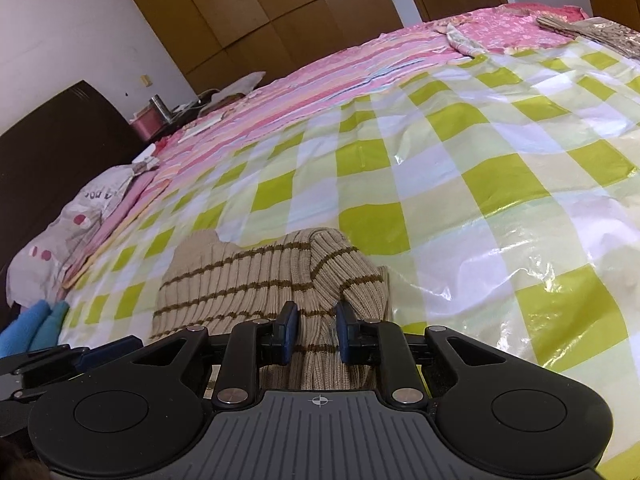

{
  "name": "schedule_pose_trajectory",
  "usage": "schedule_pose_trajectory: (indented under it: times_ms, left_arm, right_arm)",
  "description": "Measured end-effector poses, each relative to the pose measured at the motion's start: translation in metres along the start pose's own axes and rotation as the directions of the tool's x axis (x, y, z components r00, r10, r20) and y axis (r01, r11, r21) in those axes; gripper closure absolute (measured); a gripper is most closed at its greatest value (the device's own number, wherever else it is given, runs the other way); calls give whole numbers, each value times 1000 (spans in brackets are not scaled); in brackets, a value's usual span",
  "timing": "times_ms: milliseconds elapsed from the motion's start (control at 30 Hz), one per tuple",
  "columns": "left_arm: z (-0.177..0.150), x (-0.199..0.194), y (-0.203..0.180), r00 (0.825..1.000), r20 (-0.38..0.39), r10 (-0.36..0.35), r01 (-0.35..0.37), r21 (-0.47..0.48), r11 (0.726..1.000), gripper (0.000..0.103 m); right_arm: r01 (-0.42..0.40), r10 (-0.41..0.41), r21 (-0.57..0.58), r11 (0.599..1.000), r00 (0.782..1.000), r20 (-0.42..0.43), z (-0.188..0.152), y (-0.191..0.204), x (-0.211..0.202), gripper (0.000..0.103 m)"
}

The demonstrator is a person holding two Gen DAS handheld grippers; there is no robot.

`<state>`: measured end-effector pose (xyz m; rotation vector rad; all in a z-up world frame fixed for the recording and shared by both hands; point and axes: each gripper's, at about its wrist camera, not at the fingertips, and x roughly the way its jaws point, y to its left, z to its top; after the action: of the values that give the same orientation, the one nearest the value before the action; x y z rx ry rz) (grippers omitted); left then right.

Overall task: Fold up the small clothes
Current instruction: 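Open both grippers to release the folded end on the sweater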

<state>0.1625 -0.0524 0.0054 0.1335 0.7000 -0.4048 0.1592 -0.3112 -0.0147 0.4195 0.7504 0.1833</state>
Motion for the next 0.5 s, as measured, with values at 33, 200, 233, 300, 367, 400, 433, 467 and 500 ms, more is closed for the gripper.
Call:
schedule_pose_trajectory:
  times_ms: [33, 200, 233, 300, 367, 400, 433, 467, 500]
  left_arm:
    - [1, -3, -1, 1000, -1, 6, -6, -5, 1000, 76]
    - [1, -19, -3, 1000, 1, 19, -19, -8, 1000, 76]
    - [0, -24, -4, 1000, 4, 20, -20, -8, 1000, 76]
    - [-2, -33, -5, 1000, 6, 20, -19, -12, 1000, 76]
    - [-5, -40, -7, 1000, 1, 20, -20, -20, 1000, 76]
    - [-6, -43, -8, 1000, -2, 19, -19, -26, 999, 76]
    - [-9, -46, -8, 1000, -7, 13, -14, -33, 999, 76]
    - [-11, -48, -9, 1000, -12, 6, -7, -38, 999, 76]
    - [-14, -51, -11, 1000, -15, 1, -1, -39, 999, 76]
  right_arm:
    - [0, 0, 6, 1000, 1000, 1, 0, 0, -3, 85]
    - [-15, 16, -25, 1000, 999, 45, -1, 11, -30, 76]
    - [-21, 23, -35, 999, 998, 52, -2, 15, -37, 76]
    - [-41, 44, -45, 998, 997, 60, -5, 22, -49, 76]
    - [-59, 63, -60, 996, 996, 69, -6, 32, -60, 76]
    - [-66, 71, -68, 996, 995, 70, -8, 37, -66, 76]
    - [-74, 79, -71, 995, 994, 70, -11, 41, -70, 76]
    - [-84, 89, -74, 994, 994, 68, -14, 45, -74, 76]
    - [-88, 93, -75, 993, 994, 64, -20, 47, -78, 76]
